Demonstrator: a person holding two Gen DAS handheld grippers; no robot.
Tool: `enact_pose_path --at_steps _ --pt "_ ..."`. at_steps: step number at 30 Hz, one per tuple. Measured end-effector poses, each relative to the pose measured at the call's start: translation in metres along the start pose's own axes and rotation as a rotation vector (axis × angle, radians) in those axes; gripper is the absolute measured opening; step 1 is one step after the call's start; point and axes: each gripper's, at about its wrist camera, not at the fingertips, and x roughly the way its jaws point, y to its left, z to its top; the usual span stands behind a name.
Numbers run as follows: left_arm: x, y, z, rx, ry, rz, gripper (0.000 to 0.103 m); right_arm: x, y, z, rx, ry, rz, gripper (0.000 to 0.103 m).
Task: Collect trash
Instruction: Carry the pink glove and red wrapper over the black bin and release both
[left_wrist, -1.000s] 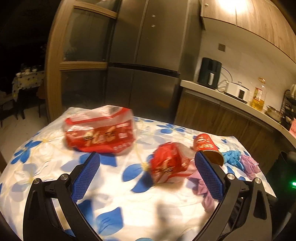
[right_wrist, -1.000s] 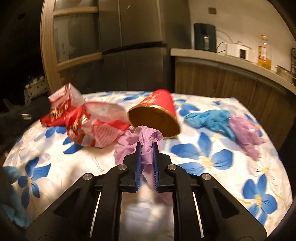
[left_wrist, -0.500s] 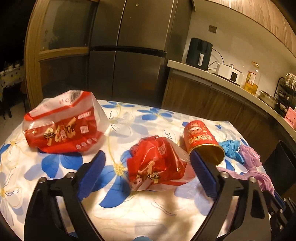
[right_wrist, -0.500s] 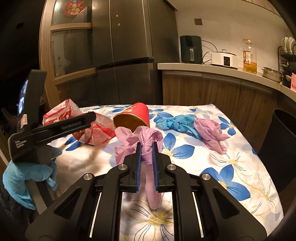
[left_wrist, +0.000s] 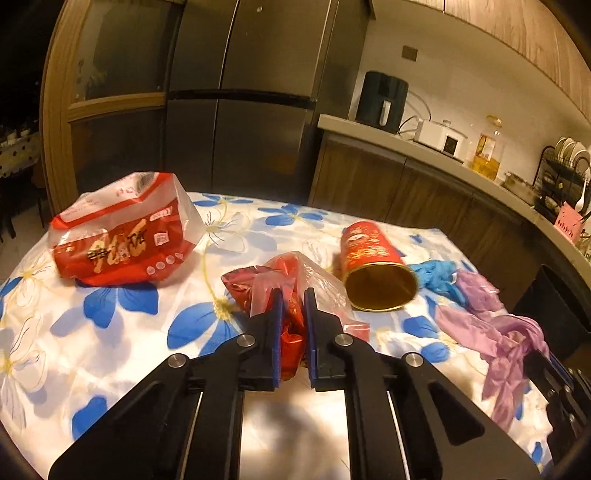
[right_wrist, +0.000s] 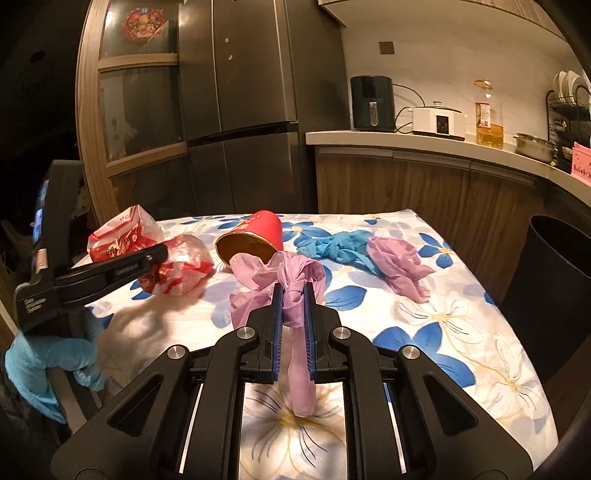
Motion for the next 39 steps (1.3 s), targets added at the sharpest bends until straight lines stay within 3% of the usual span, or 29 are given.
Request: enact_pose_path --at_steps 5,12,27,39 --pt "-0.042 -0.012 -0.013 -0.02 -0.061 -0.007 0.01 -0.019 -0.01 -0.002 0.007 -0.02 -0.014 0.01" --pt "-0.068 -0.037 -0.028 -0.001 -0.066 -0.05 0.01 -0.044 -0.027 -0.005 0.026 -0.039 -0.029 0.01" --pt "-0.076 -0.129 -0.025 0.116 -0.085 -0.183 0.01 -0.096 -0.084 0.005 0.065 -0.135 -0.146 0.01" --pt "-0.06 -0.234 -0.011 0.209 -0.08 -0.348 0.01 -0.126 -0.173 0.018 0.135 -0.197 -0.329 0.01"
